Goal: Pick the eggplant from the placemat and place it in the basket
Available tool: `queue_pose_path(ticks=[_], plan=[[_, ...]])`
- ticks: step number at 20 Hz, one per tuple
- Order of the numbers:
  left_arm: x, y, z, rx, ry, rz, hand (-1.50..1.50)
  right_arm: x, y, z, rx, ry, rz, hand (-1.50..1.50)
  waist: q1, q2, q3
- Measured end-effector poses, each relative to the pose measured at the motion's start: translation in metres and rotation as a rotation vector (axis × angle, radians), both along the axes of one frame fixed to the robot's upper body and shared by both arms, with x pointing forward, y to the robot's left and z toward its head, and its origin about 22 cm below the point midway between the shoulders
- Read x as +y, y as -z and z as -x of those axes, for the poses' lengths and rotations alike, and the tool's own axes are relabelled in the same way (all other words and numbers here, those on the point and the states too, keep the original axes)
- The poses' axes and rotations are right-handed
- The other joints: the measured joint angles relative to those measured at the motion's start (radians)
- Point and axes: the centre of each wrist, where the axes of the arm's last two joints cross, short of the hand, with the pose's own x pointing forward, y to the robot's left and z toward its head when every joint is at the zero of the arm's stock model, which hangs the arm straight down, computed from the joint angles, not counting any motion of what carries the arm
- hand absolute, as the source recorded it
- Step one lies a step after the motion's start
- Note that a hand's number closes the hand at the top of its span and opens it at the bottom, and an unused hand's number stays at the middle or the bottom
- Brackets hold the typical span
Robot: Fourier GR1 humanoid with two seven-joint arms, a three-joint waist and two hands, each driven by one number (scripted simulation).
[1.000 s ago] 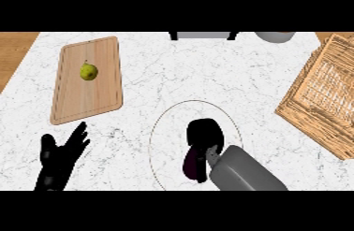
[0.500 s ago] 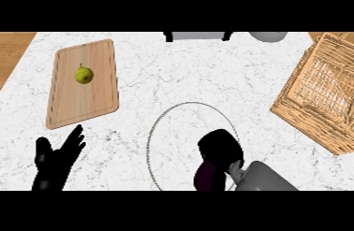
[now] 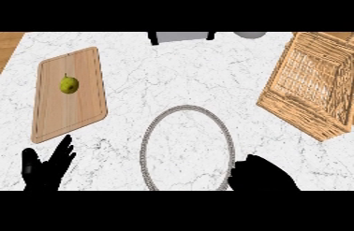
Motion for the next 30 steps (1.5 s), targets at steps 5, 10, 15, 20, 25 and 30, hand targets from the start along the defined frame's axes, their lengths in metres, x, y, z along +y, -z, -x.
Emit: queue_pose_path(ticks=[5,10,15,20,25,30], plan=[[0.003,-0.002,0.008,-0.011,-0.03,0.003,0.0,-0.015,-0.017,0.018,0.112,0.028,-0.388,1.5,-0.029,0.014,0.003],[0.007,-0.004,0.012,-0.024,-0.043,-0.001,0.0,-0.047,-0.053,0.015,0.095,0.077,-0.658,1.5,-0.035,0.017,-0.001],[0.006,-0.005,0.012,-0.029,-0.036,0.0,0.0,-0.095,-0.096,0.002,0.044,0.154,-0.781,1.5,-0.033,0.018,-0.006],[0.005,-0.006,0.006,-0.035,-0.015,-0.001,0.0,-0.153,-0.146,-0.017,-0.004,0.247,-0.878,1.5,-0.01,0.02,-0.009],[0.001,-0.008,-0.007,-0.039,0.03,0.006,0.0,-0.225,-0.205,-0.027,-0.031,0.348,-0.925,1.5,0.032,0.024,-0.01],[-0.011,-0.008,-0.021,-0.049,0.088,0.004,0.0,-0.285,-0.255,-0.026,-0.043,0.437,-0.931,1.5,0.087,0.029,-0.011]])
